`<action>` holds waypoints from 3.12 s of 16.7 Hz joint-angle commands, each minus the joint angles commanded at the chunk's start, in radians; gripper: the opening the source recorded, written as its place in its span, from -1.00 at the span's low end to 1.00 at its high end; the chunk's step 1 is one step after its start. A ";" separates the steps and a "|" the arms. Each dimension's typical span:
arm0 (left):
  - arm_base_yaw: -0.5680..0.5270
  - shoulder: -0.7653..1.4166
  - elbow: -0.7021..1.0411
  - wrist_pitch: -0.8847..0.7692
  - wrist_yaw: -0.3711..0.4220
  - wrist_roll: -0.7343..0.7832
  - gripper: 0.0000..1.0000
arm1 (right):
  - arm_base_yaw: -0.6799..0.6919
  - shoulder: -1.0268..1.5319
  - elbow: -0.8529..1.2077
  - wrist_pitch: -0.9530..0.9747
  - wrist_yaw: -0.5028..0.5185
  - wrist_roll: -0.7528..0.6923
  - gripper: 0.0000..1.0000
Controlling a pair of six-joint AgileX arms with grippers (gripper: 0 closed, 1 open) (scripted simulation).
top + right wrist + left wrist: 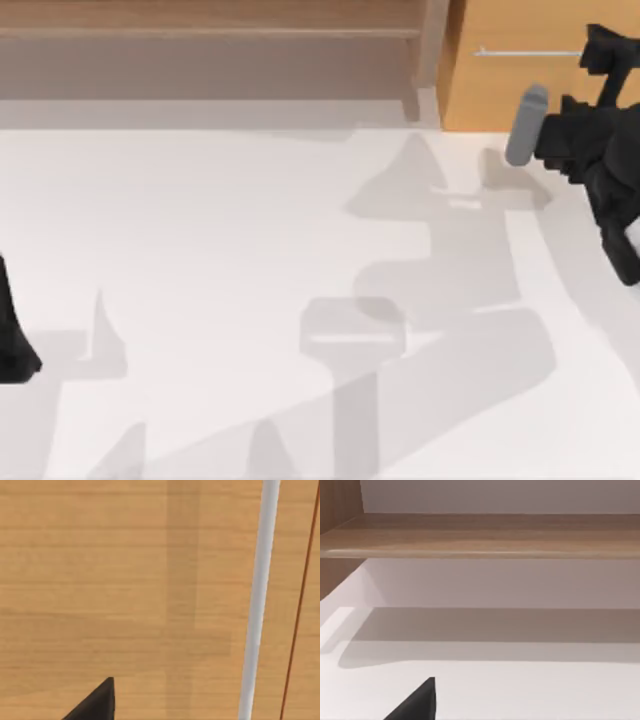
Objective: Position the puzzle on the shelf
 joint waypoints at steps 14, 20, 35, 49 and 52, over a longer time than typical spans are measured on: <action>0.000 0.000 0.000 0.000 0.000 0.000 1.00 | -0.013 0.052 0.117 -0.065 -0.012 -0.001 0.70; 0.000 0.000 0.000 0.000 0.000 0.000 1.00 | -0.013 0.052 0.117 -0.065 -0.012 -0.001 -0.21; 0.000 0.000 0.000 0.000 0.000 0.000 1.00 | -0.009 0.051 0.112 -0.065 -0.011 0.003 -1.00; 0.000 0.000 0.000 0.000 0.000 0.000 1.00 | 0.025 -0.070 -0.170 0.092 0.024 0.004 -1.00; 0.000 0.000 0.000 0.000 0.000 0.000 1.00 | 0.039 -0.100 -0.237 0.145 0.040 0.004 -1.00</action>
